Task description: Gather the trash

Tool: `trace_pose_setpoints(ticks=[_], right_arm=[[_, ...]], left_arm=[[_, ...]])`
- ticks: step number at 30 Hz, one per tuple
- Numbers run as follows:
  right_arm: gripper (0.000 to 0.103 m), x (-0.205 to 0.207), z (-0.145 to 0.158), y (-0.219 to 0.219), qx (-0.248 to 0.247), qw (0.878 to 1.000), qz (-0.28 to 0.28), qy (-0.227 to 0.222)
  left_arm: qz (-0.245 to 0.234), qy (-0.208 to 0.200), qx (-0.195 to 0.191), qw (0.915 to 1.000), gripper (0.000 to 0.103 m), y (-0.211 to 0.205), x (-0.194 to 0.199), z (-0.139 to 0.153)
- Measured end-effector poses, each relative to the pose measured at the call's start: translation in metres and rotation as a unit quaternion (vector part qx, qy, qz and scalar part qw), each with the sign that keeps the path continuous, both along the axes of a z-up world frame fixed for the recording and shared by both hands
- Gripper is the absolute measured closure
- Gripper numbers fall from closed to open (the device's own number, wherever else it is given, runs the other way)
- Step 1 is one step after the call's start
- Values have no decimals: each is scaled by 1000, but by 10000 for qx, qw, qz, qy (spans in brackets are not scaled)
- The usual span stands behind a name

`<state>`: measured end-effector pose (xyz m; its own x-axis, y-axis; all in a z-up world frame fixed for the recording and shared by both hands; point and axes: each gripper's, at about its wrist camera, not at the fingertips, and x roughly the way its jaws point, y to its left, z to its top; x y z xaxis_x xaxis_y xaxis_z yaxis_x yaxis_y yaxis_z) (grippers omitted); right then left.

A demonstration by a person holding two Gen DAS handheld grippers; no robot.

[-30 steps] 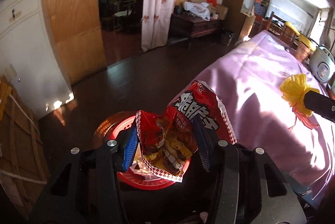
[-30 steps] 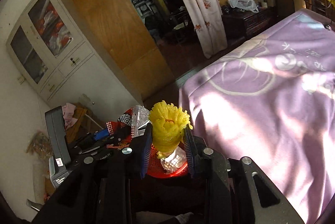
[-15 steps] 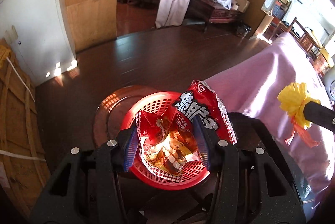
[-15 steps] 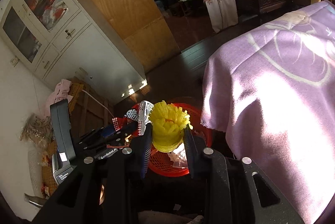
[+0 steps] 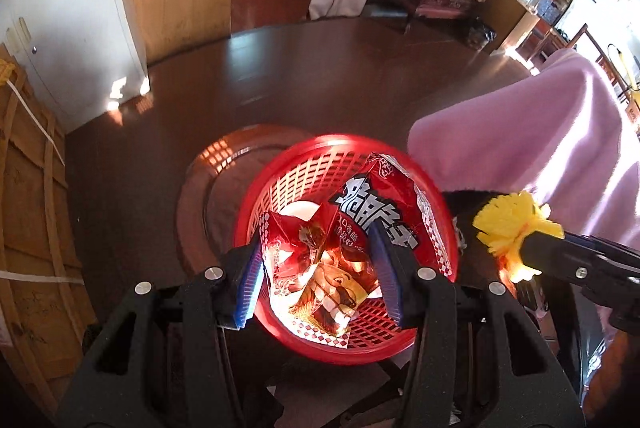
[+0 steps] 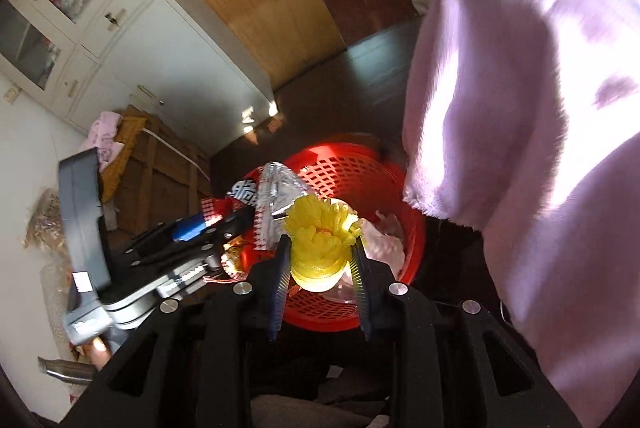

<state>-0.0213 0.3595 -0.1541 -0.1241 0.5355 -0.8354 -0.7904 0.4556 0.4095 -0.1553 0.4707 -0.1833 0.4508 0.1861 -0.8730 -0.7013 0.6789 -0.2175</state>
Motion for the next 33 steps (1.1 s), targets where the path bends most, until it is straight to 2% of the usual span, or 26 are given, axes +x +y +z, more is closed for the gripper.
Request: trace_pose_setpoints(ticks=[3, 4, 5, 8, 14, 18, 23, 29, 33], right_arm=[[69, 0, -21, 15, -220, 9995, 190, 122], [60, -1, -27, 20, -309, 9991, 248, 163], [56, -1, -33, 22, -362, 9988, 255, 220], [56, -2, -42, 24, -372, 9986, 189, 311], [56, -7, -34, 18, -172, 9997, 155, 116], [53, -12, -17, 7, -28, 9997, 143, -205], [47, -17, 19, -15, 333, 9970, 101, -697], [39, -20, 57, -56, 853, 9899, -33, -1128], [35, -24, 76, -87, 1164, 9864, -85, -1162]], left_arm=[[-4, 104, -110, 9999, 45, 2, 3, -11], [12, 121, -166, 9998, 44, 2, 3, -14], [5, 113, -233, 9997, 43, 2, 2, -15], [-1, 84, -303, 9995, 40, 2, -1, -17], [107, 54, -250, 9996, 36, 4, -5, -10], [172, 44, -96, 9998, 36, -1, -5, 8], [315, -66, 234, 9992, 36, -10, -3, 39], [515, -72, 839, 9951, 36, -45, -10, 87], [645, -51, 1306, 9893, 33, -79, -19, 119]])
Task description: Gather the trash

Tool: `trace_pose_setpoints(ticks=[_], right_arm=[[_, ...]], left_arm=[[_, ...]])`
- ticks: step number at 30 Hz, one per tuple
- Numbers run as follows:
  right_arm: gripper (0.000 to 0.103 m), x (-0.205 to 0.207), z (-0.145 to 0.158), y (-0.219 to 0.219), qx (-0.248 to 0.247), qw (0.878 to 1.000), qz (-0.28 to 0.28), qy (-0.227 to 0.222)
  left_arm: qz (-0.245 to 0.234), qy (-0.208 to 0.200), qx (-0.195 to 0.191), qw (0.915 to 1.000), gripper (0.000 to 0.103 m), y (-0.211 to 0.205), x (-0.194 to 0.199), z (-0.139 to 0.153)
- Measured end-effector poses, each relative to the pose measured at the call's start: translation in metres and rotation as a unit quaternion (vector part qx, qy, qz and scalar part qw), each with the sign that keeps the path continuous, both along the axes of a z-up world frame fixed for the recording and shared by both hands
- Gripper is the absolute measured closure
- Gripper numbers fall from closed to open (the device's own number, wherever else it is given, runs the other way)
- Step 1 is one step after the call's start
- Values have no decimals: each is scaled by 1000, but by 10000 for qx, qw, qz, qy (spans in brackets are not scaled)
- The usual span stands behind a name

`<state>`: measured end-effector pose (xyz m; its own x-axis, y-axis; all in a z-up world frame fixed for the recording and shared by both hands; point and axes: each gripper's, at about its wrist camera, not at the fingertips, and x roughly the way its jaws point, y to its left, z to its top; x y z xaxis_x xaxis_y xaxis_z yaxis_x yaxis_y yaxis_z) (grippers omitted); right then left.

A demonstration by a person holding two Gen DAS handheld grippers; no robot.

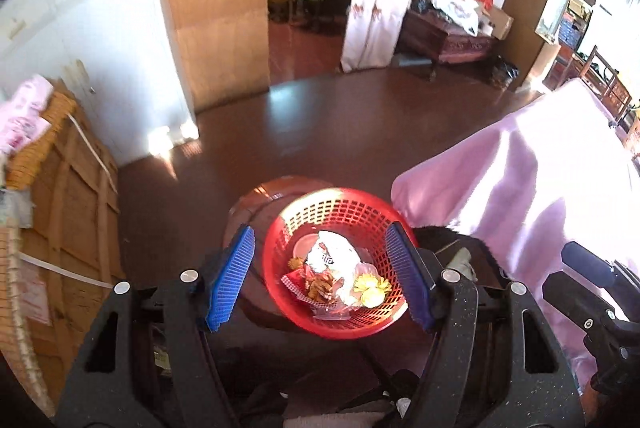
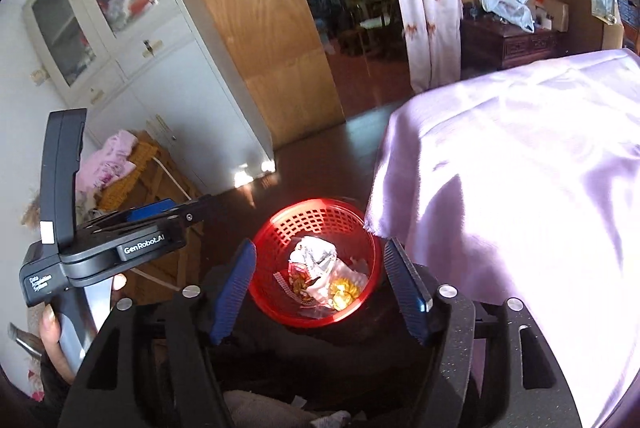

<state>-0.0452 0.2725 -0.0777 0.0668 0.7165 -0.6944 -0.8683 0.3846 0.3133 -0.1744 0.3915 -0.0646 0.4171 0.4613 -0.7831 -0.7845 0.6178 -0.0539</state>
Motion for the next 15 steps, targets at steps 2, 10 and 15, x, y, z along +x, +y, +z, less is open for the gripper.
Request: trace_pose_setpoints(ticks=[2, 10, 15], right_arm=[[29, 1, 8, -15, 174, 9998, -11, 54], [23, -6, 32, -49, 379, 9991, -115, -164], [23, -12, 36, -52, 267, 9985, -342, -344]], left_arm=[[79, 20, 201, 9998, 29, -19, -4, 15], [488, 119, 795, 9956, 21, -74, -21, 34], [368, 21, 962, 9947, 16, -72, -22, 24]])
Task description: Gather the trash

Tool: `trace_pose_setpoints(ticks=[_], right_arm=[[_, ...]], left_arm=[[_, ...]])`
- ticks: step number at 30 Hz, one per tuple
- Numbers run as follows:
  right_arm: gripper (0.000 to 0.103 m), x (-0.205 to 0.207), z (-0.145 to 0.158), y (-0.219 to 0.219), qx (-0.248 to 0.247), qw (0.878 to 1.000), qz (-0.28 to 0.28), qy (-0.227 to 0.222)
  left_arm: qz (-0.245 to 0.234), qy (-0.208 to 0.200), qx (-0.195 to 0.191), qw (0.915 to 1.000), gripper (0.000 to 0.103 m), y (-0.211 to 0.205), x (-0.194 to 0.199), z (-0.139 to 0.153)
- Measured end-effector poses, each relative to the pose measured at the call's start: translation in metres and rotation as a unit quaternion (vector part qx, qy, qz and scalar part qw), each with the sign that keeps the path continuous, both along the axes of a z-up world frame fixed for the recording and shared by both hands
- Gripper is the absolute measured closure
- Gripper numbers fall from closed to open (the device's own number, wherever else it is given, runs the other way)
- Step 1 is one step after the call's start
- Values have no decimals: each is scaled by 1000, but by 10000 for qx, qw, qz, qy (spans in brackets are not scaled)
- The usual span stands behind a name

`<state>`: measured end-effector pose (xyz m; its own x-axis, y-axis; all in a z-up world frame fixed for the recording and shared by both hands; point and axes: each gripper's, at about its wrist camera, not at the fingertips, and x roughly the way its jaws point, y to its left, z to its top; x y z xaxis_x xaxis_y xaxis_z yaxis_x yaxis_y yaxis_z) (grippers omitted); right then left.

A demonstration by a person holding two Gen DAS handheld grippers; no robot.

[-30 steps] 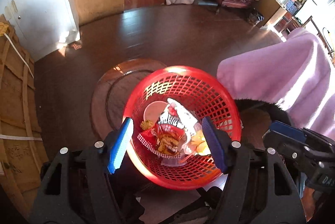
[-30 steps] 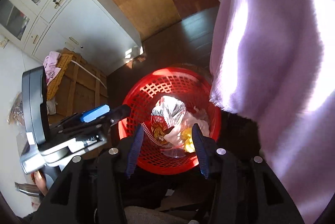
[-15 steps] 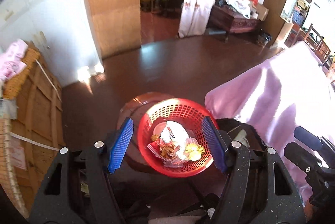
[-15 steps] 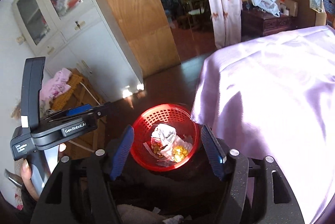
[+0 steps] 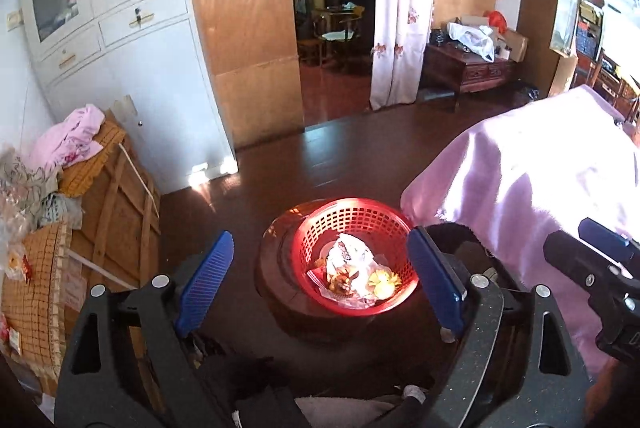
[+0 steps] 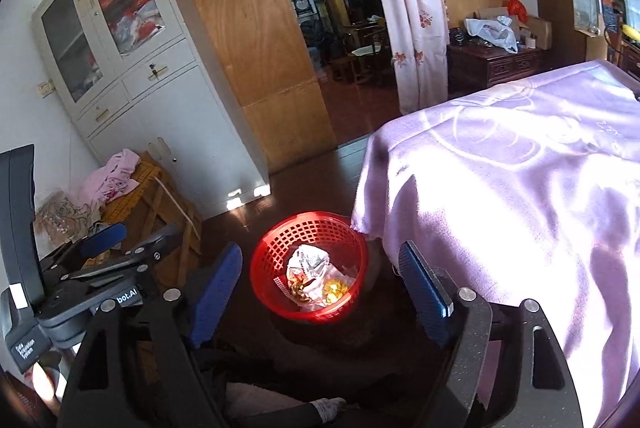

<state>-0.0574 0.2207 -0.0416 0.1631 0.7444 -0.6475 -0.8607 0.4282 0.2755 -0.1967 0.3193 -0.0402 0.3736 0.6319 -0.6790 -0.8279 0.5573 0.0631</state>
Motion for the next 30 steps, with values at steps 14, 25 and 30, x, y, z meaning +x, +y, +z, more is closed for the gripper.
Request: trace_pose_setpoints(ticks=[14, 25, 30], right_arm=[[22, -11, -52, 49, -919, 9944, -520, 37], [21, -17, -67, 55, -1184, 9926, -238, -86], [20, -18, -68, 51, -1206, 9925, -200, -59]], left_arm=[[283, 225, -365, 9987, 13, 51, -12, -53], [229, 398, -433, 9980, 10, 51, -9, -69], [216, 341, -340, 9986, 10, 46, -9, -66]])
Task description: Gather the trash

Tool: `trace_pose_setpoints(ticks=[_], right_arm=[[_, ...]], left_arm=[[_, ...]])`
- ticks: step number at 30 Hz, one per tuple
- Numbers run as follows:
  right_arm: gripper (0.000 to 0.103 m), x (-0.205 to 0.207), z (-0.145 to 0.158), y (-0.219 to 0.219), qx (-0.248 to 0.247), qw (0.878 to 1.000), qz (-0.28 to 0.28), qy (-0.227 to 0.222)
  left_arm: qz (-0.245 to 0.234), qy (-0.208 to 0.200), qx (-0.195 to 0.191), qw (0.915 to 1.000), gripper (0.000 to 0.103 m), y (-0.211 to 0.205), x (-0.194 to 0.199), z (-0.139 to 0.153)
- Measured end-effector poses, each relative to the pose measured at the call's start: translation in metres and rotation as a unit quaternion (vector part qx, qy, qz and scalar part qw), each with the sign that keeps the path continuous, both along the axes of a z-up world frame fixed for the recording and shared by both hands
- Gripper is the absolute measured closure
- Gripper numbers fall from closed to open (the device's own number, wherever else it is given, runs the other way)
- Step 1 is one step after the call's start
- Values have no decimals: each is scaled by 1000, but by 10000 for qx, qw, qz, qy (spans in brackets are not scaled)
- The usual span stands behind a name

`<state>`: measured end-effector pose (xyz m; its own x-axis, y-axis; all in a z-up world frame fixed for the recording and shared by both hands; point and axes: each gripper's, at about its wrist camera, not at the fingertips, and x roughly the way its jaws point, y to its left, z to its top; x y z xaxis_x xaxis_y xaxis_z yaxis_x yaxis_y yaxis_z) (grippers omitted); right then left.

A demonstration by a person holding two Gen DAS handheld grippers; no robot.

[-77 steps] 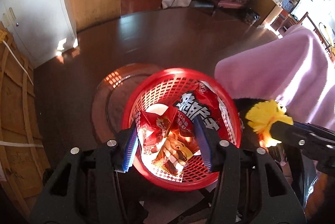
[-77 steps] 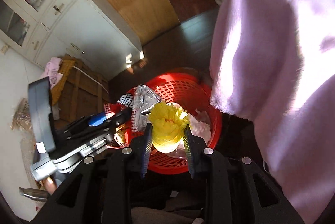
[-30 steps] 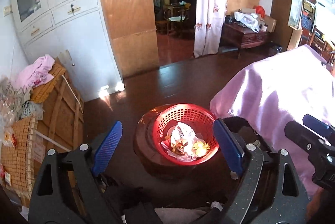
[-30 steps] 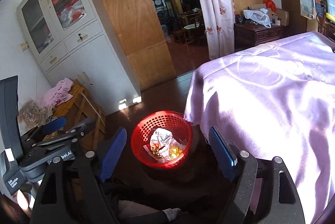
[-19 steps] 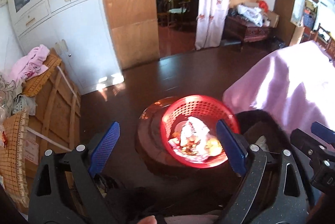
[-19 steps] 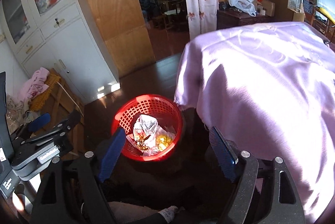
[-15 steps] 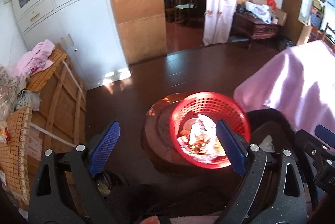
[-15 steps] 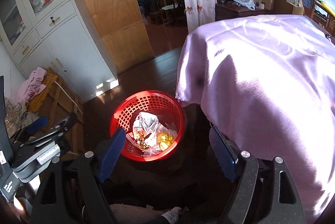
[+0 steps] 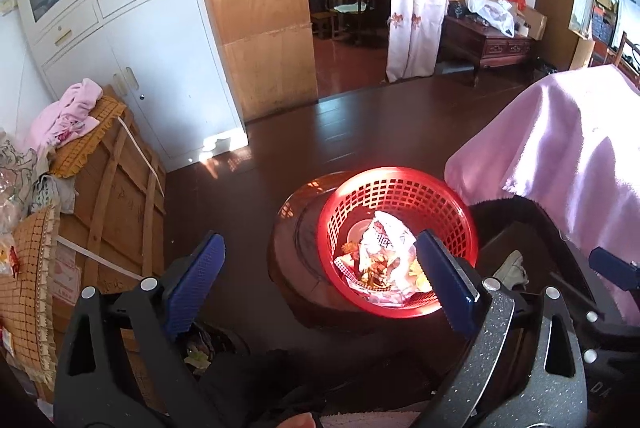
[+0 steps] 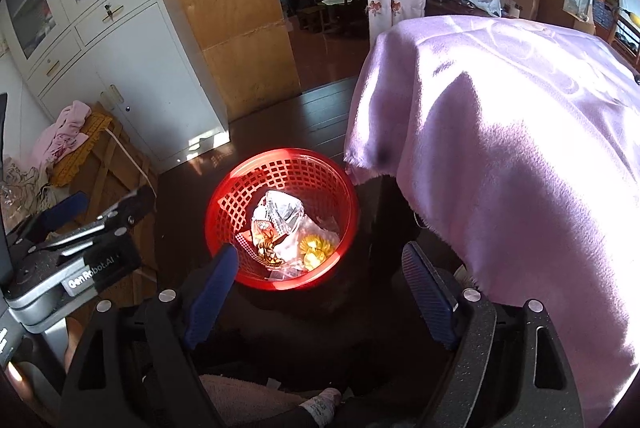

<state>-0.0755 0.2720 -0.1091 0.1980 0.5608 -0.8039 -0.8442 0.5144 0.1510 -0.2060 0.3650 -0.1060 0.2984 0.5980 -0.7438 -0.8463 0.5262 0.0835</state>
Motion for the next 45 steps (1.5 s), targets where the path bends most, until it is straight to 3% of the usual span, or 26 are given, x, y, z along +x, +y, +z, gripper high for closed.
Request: trace_pose_setpoints(ticks=[17, 45], right_arm=[[17, -7, 0, 2, -80, 9999, 95, -97], [17, -10, -18, 17, -535, 9981, 282, -137]], left_arm=[[-34, 12, -48, 10000, 9, -1, 4, 5], [-71, 353, -277, 9990, 8, 3, 17, -25]])
